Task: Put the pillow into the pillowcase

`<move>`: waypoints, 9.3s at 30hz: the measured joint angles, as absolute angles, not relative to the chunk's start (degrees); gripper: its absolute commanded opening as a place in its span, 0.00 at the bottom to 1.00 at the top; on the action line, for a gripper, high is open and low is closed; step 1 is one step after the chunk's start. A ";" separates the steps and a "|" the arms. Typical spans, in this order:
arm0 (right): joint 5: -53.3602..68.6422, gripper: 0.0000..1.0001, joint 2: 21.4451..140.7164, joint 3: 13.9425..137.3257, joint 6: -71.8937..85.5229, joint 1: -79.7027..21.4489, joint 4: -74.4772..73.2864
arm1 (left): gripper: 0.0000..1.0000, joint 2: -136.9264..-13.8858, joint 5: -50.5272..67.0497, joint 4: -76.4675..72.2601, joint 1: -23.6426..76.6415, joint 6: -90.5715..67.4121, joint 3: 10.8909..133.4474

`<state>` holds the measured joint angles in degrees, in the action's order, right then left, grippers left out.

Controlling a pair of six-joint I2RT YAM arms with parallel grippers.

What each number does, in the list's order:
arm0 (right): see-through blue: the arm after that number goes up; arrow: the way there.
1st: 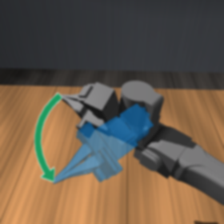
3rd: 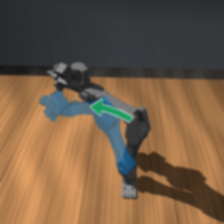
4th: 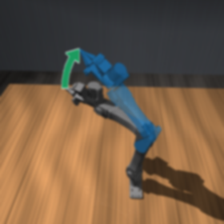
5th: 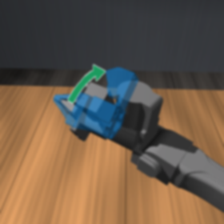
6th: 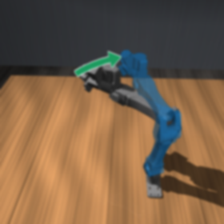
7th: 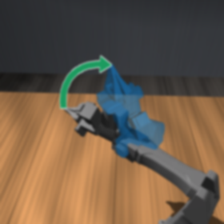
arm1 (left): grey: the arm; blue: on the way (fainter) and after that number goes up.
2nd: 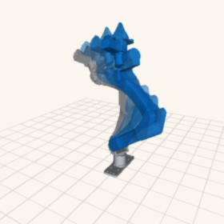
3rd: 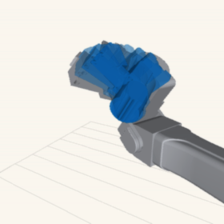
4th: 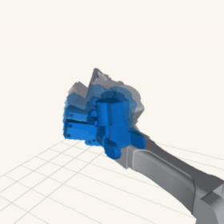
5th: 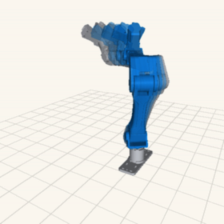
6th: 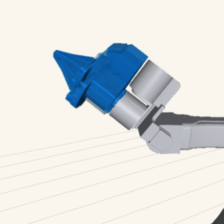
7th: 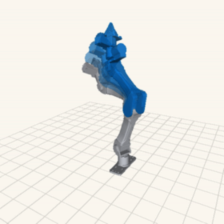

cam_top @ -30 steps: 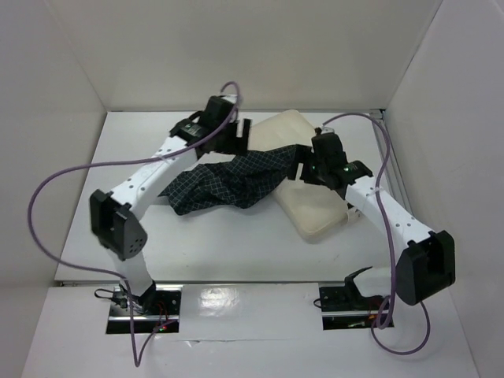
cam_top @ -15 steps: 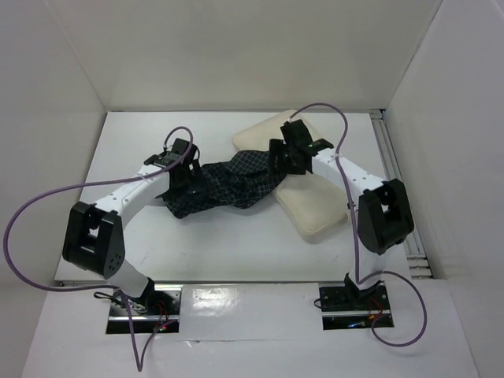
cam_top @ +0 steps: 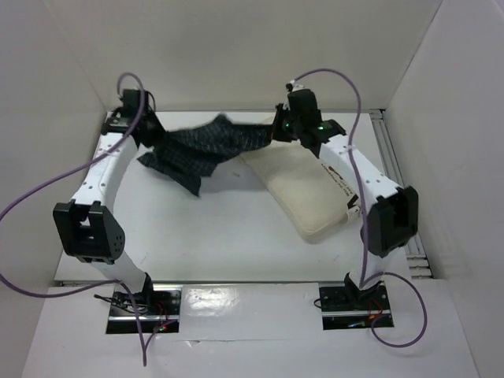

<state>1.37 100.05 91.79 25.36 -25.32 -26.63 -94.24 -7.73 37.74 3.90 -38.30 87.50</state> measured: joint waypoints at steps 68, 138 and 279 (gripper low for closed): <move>-3.97 0.00 92.64 64.86 35.48 -40.16 -20.84 | 0.00 -100.57 -17.72 35.38 25.26 -37.69 78.32; -19.29 0.00 115.15 79.37 43.99 -62.83 -9.93 | 0.00 -97.86 -7.53 42.46 20.32 -25.43 84.88; -8.05 1.00 109.16 87.31 15.27 -27.33 -29.26 | 0.00 -94.78 -11.70 45.54 21.71 -24.18 90.04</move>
<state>-8.05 109.16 87.31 15.27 -27.33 -29.26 -94.78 -11.70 45.54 21.71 -24.18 90.04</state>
